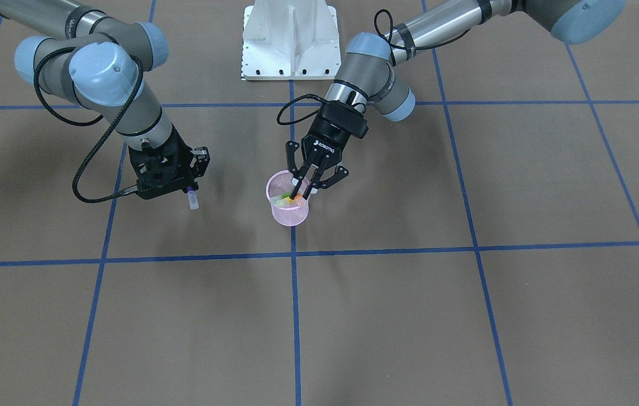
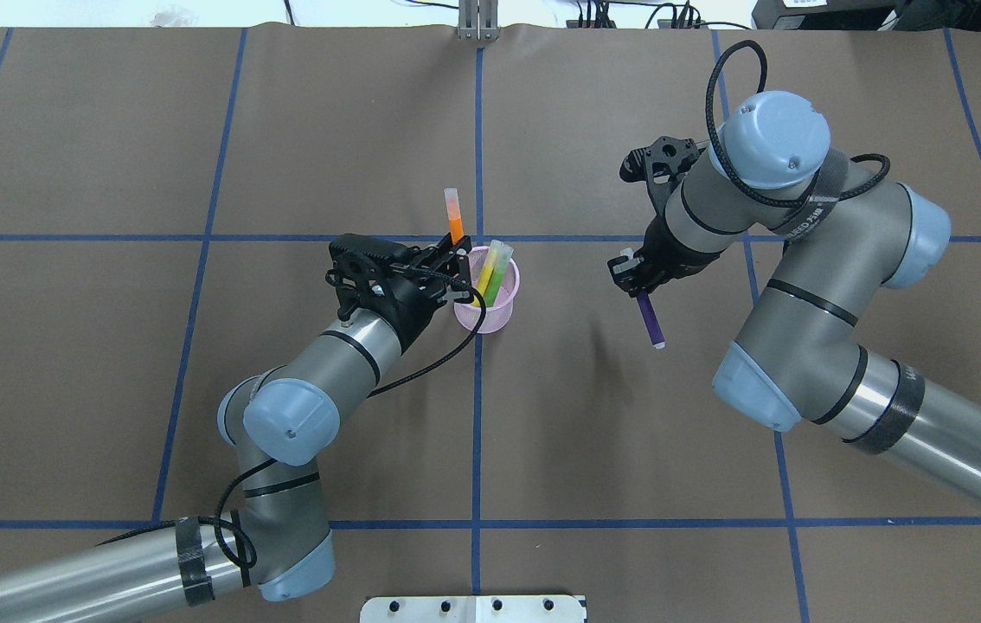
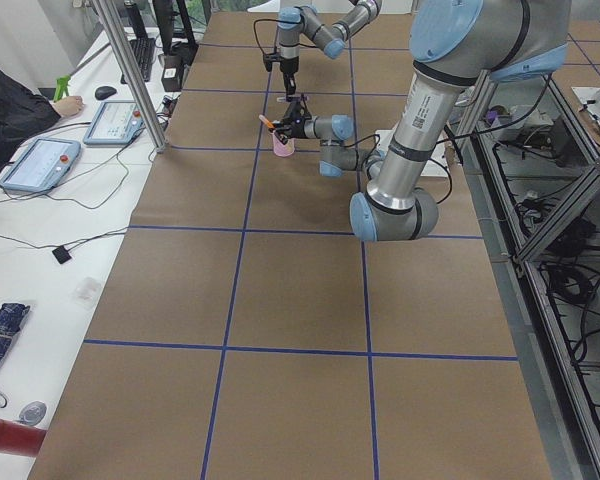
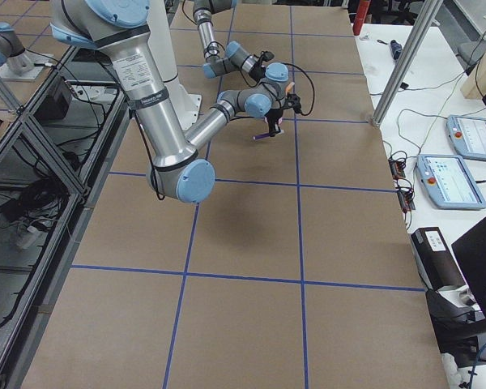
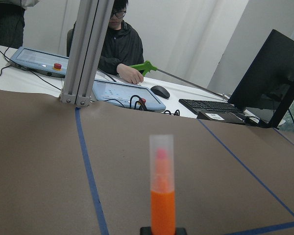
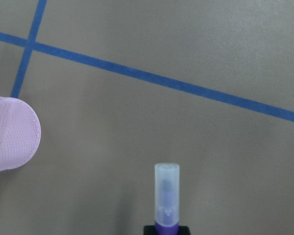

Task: Collect pens into pen holder
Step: 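Lift purple marker with right gripper while left lowers orange marker into cup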

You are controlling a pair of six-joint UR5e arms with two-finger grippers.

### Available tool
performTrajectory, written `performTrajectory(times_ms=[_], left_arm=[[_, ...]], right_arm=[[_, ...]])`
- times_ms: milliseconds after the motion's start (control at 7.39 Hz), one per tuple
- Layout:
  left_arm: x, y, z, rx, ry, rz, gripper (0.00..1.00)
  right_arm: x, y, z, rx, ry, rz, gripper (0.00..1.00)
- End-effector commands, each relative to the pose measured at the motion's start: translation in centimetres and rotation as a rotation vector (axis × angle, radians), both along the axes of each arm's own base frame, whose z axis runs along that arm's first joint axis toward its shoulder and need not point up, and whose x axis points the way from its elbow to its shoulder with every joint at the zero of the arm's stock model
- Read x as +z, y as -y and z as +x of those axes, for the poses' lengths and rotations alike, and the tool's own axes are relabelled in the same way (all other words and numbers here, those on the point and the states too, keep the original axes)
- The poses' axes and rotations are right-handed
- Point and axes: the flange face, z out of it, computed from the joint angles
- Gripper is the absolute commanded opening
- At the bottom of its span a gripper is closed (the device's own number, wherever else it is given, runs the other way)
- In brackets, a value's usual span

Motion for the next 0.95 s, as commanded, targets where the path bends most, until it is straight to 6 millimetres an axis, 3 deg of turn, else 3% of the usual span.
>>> performTrajectory(times_ms=[0, 135, 271, 406, 541, 676, 812], left_arm=[[-0.3, -0.3, 0.0, 0.008, -0.021, 0.001, 0.38], [-0.6, -0.3, -0.1, 0.009, -0.028, 0.002, 0.60], [-0.8, -0.4, 0.0, 0.010, -0.032, 0.004, 0.71], [-0.9, -0.5, 0.0, 0.012, -0.034, 0.004, 0.79], [-2.0, -0.8, -0.5, 0.019, -0.057, 0.013, 0.79], [-4.5, -1.4, -2.1, 0.041, -0.096, 0.037, 0.79], [-5.8, -1.4, -3.4, 0.084, -0.092, 0.044, 0.86]], right_arm=[[-0.1, 0.0, 0.0, 0.001, 0.001, 0.000, 0.00], [-0.1, 0.0, 0.0, 0.001, 0.001, 0.000, 0.00], [0.0, 0.0, 0.0, 0.001, 0.000, -0.001, 0.00], [-0.1, 0.0, 0.0, 0.000, 0.001, 0.002, 0.00], [-0.1, 0.1, 0.2, 0.003, 0.003, 0.004, 0.00], [-1.6, 0.4, 1.6, 0.023, 0.028, 0.025, 0.00], [-3.4, 1.3, 3.4, 0.052, 0.063, 0.052, 0.00]])
